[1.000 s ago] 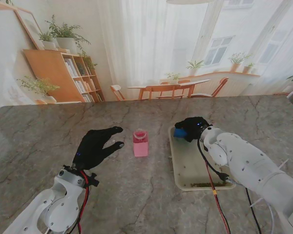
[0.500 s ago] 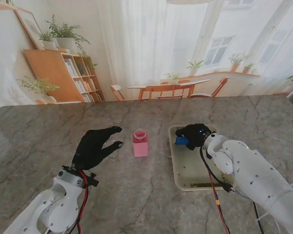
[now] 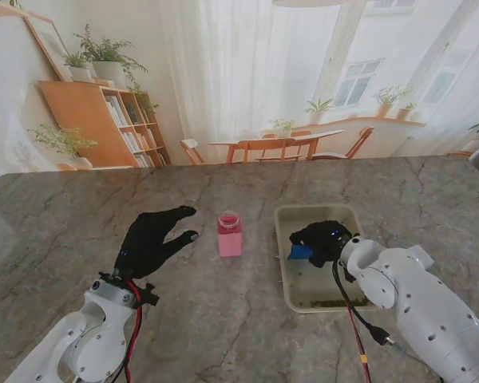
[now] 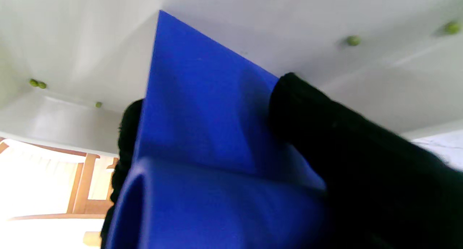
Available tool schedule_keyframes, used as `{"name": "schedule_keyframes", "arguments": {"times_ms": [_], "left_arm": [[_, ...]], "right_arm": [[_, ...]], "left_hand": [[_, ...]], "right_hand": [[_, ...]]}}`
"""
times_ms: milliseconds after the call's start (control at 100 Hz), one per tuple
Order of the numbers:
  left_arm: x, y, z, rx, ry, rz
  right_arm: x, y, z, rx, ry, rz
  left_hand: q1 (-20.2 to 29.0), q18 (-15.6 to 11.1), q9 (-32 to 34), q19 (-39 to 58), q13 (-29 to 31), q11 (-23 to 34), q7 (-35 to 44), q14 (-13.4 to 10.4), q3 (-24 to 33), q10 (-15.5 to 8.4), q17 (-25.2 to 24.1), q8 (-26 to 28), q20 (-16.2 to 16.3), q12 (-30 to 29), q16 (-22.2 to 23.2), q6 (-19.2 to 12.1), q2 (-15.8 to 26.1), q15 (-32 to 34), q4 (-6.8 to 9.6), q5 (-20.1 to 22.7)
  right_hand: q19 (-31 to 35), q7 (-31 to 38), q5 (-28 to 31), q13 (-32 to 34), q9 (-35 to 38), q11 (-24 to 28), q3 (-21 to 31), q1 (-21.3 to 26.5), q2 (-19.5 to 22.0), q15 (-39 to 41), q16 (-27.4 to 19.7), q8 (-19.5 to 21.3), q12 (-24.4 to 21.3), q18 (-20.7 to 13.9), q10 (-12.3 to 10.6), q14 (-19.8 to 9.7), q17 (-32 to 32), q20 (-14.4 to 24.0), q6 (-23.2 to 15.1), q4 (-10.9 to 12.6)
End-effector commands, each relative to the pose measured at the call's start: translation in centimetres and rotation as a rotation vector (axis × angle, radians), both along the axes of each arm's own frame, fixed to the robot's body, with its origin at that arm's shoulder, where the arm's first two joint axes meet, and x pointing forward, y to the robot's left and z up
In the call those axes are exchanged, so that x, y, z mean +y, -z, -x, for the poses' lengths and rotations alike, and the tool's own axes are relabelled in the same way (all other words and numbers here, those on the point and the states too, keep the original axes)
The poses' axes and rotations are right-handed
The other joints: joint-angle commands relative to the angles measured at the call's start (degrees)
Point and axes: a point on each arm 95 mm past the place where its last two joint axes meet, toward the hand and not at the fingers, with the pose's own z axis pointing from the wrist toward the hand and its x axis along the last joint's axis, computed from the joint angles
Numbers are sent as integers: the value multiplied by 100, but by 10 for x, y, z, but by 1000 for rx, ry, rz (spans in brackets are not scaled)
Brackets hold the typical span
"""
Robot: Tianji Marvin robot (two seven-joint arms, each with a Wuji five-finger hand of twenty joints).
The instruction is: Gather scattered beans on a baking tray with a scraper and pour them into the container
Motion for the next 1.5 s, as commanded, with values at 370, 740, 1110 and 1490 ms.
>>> {"name": "schedule_keyframes", "arguments": {"times_ms": [370,740,1110,1490], "left_arm": [[-1,1,2,6,-2,9],[-1,1,2,4,-7,11],[0,1,2,4,-10,12],[-1,1,2,5,-5,10]], "right_arm": [[-14,24,47,83,-20,76],[-11,17,71,115,-58,83],[-13,10,96,140,-33,95],[-6,-32,80,-335,212,-54]], "left_hand": [[78,93,-108,62,95,-87,-35,-5,-117,-122,-49,51,66,-33,75,-155,306,20,161,127],[77,90,-110,56,92,-88,-35,-3,-114,-125,-47,51,65,-33,79,-156,314,24,163,129],[81,94,-109,54,93,-87,-37,6,-112,-115,-57,50,66,-31,80,-158,317,24,163,127],[82,97,-103,53,104,-85,-33,10,-113,-117,-52,51,67,-30,83,-157,314,29,163,134]], "right_hand": [[-605,-125,834,-544,-215,-427,52,122,-103,-1441,-945,323,135,206,-218,150,-588,22,-1569,1],[-818,-158,995,-652,-250,-748,94,98,-186,-1960,-1070,492,24,237,-376,258,-827,-40,-1671,-58],[-863,-184,1042,-569,-203,-818,61,56,-163,-2035,-984,490,62,211,-476,158,-839,-44,-1696,-58],[-532,-178,906,-274,-249,-741,-82,115,113,-1227,-893,550,-34,245,-49,-144,-525,68,-1542,-100]]}}
